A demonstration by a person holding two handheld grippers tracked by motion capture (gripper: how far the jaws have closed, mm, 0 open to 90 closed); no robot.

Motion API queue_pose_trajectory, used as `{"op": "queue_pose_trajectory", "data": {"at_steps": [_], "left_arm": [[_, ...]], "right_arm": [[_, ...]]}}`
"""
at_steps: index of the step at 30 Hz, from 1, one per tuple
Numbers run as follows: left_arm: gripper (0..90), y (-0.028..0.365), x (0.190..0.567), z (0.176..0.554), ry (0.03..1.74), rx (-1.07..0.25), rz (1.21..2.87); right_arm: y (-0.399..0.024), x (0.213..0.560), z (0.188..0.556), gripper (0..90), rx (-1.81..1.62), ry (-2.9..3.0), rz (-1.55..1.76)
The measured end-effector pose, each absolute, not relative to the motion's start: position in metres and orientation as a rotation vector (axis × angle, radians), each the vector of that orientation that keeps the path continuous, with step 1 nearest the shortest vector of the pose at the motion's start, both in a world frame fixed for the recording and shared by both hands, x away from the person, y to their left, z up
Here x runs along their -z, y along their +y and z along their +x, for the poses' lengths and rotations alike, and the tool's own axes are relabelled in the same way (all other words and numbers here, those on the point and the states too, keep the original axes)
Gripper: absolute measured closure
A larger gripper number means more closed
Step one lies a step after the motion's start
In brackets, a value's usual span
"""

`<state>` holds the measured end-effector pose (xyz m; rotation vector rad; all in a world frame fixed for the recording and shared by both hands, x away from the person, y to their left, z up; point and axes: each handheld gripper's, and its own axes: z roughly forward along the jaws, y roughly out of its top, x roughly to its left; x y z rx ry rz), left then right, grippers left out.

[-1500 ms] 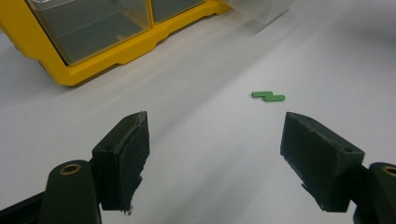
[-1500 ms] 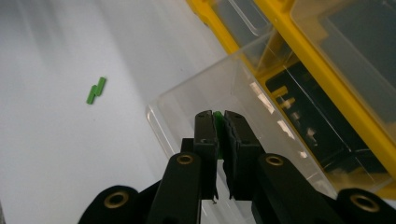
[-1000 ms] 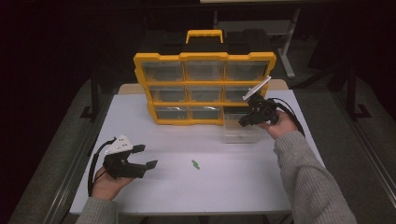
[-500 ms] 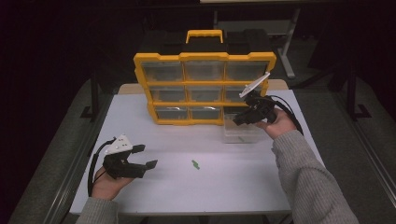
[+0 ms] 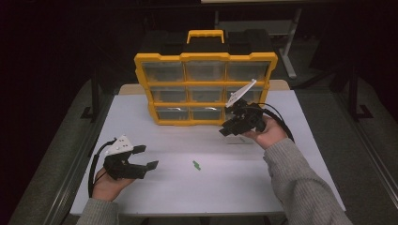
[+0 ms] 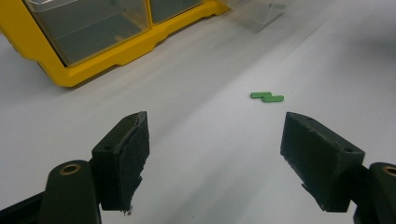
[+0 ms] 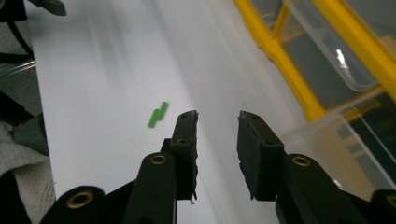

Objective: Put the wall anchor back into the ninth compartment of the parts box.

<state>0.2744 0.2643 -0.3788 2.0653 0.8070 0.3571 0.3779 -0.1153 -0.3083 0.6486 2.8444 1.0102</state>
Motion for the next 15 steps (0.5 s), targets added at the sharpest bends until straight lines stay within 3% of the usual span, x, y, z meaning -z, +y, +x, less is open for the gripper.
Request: {"op": "queue_pose_trajectory", "data": {"at_steps": [15], "left_arm": [[23.4, 0.264, 0.379, 0.274, 0.808, -0.355, 2.062]], "right_arm": [[-0.081, 0.346, 0.368, 64.3, -1.011, 2.921, 0.619]]}}
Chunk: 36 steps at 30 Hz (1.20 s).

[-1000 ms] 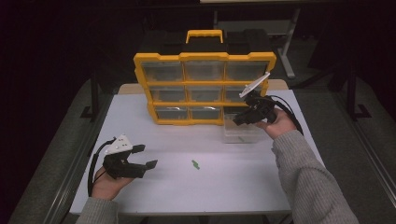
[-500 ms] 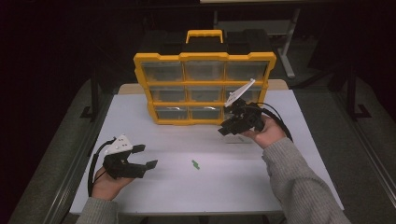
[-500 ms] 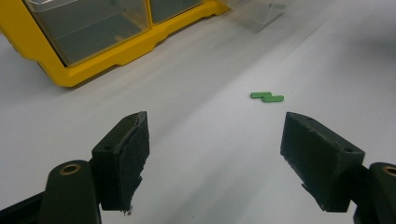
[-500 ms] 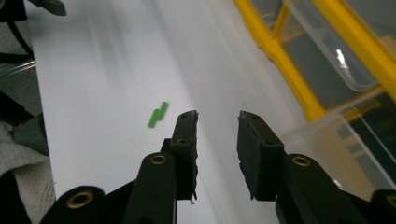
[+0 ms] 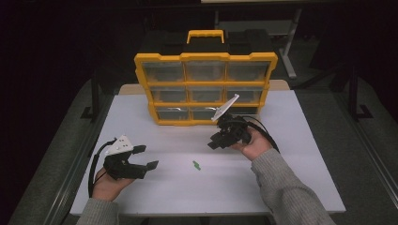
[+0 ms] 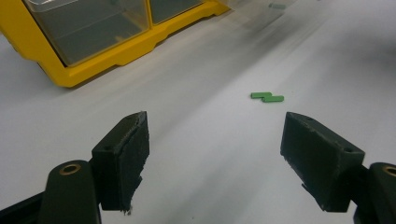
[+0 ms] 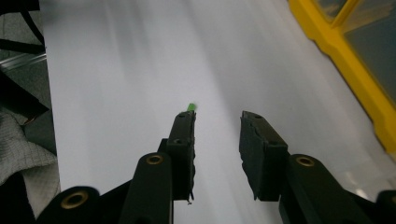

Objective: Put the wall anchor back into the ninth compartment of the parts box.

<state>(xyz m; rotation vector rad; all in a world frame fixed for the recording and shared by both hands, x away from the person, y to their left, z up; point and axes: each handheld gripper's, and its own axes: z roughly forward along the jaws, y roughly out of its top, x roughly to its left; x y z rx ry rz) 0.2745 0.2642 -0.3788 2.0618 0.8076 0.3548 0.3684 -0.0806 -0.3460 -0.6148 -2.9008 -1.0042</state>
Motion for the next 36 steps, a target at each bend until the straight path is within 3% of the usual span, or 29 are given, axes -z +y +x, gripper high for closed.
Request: {"op": "queue_pose_trajectory", "data": {"at_steps": [14, 36], "left_arm": [[23.4, 0.264, 0.379, 0.275, 0.801, -0.356, 2.073], [23.4, 0.265, 0.380, 0.275, 0.805, -0.354, 2.067]], "right_arm": [[-0.051, 0.378, 0.365, 63.5, 0.943, -2.887, -0.562], [-0.019, 0.419, 0.369, 71.8, 0.866, -2.893, -0.552]]}}
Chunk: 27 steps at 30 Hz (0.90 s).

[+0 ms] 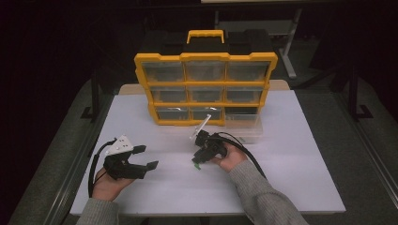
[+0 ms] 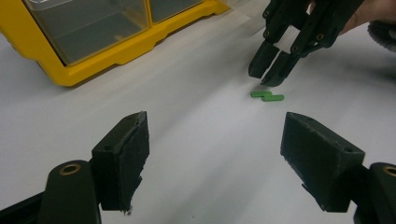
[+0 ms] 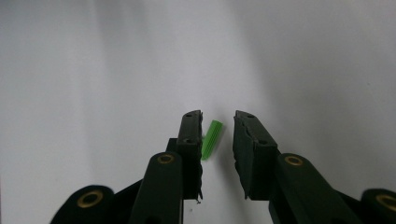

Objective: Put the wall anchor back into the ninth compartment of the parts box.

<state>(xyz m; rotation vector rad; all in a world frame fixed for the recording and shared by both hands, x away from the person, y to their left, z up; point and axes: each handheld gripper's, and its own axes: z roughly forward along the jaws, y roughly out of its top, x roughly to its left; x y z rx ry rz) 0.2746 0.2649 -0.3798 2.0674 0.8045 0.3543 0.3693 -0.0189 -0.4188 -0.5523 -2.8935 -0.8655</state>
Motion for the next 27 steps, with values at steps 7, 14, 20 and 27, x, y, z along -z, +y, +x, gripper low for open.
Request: {"op": "queue_pose_trajectory", "data": {"at_steps": [7, 14, 20, 27], "left_arm": [[23.4, 0.2644, 0.3800, 0.2745, 0.807, -0.350, 2.067], [23.4, 0.2652, 0.3794, 0.2743, 0.806, -0.354, 2.062], [23.4, 0.2659, 0.3789, 0.2744, 0.804, -0.356, 2.067], [23.4, 0.2655, 0.3788, 0.2740, 0.808, -0.356, 2.059]], "right_arm": [[-0.0149, 0.4244, 0.3703, 73.8, 0.855, -2.884, -0.561], [-0.0147, 0.4281, 0.3720, 74.6, 0.834, -2.874, -0.598], [-0.0205, 0.4249, 0.3763, 75.2, 0.852, -2.895, -0.608], [-0.0204, 0.4227, 0.3739, 75.0, 0.851, -2.870, -0.616]]}}
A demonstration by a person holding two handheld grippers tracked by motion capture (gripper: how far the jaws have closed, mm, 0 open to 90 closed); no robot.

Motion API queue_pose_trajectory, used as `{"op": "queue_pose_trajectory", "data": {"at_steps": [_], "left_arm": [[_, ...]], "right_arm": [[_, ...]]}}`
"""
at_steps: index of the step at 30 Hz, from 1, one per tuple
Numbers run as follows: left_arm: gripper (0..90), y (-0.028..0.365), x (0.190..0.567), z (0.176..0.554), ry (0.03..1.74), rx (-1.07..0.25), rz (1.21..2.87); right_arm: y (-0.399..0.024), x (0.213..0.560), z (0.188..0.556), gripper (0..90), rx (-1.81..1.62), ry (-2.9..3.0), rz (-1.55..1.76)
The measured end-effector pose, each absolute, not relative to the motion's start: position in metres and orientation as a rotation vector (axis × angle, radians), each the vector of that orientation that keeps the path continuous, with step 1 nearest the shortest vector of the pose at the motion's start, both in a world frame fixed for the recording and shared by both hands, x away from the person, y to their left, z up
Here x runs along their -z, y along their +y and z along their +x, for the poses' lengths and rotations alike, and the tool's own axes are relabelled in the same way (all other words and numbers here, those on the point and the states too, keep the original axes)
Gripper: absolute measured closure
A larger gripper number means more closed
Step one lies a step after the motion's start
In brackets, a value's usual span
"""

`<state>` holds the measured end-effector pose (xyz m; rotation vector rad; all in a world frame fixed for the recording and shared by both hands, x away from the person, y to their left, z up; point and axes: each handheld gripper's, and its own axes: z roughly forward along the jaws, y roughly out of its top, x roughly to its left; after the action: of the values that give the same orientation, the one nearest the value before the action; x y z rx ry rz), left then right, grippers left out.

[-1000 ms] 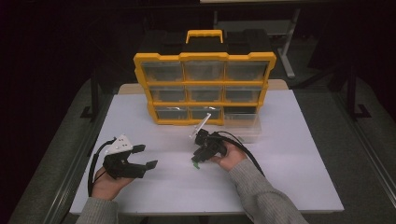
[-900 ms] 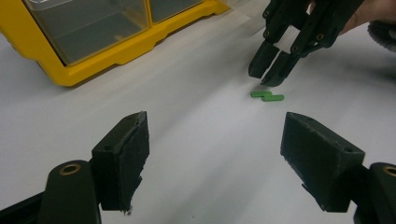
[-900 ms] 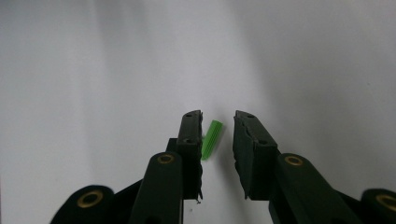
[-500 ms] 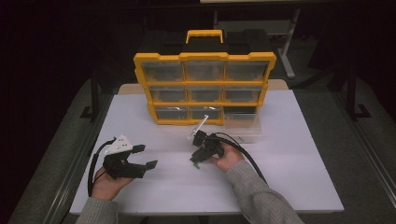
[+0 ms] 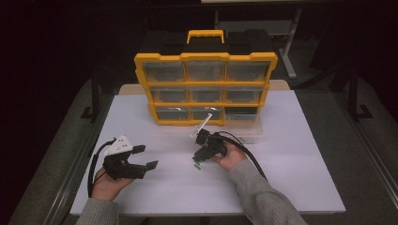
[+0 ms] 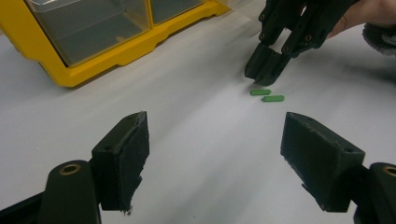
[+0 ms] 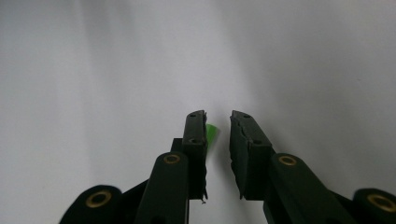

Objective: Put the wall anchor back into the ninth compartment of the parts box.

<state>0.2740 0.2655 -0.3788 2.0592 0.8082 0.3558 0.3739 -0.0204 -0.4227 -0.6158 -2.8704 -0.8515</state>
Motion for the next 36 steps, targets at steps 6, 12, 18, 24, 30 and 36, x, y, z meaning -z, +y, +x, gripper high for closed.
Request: {"op": "queue_pose_trajectory", "data": {"at_steps": [6, 12, 18, 24, 30, 36], "left_arm": [[23.4, 0.2663, 0.3783, 0.2740, 0.805, -0.358, 2.065], [23.4, 0.2661, 0.3785, 0.2740, 0.805, -0.358, 2.064], [23.3, 0.2660, 0.3783, 0.2739, 0.804, -0.359, 2.064], [23.3, 0.2662, 0.3780, 0.2737, 0.804, -0.358, 2.064], [23.4, 0.2668, 0.3778, 0.2737, 0.802, -0.359, 2.068], [23.4, 0.2669, 0.3776, 0.2736, 0.802, -0.360, 2.067]], "right_arm": [[-0.0166, 0.4263, 0.3727, 75.1, 0.842, -2.872, -0.605], [-0.0156, 0.4290, 0.3723, 75.2, 0.827, -2.872, -0.618], [-0.0159, 0.4309, 0.3721, 75.7, 0.846, -2.876, -0.601], [-0.0137, 0.4311, 0.3696, 78.9, 0.830, -2.922, -0.585], [-0.0155, 0.4308, 0.3698, 82.5, 0.802, -2.909, -0.621], [-0.0157, 0.4306, 0.3699, 83.0, 0.800, -2.909, -0.614]]}}
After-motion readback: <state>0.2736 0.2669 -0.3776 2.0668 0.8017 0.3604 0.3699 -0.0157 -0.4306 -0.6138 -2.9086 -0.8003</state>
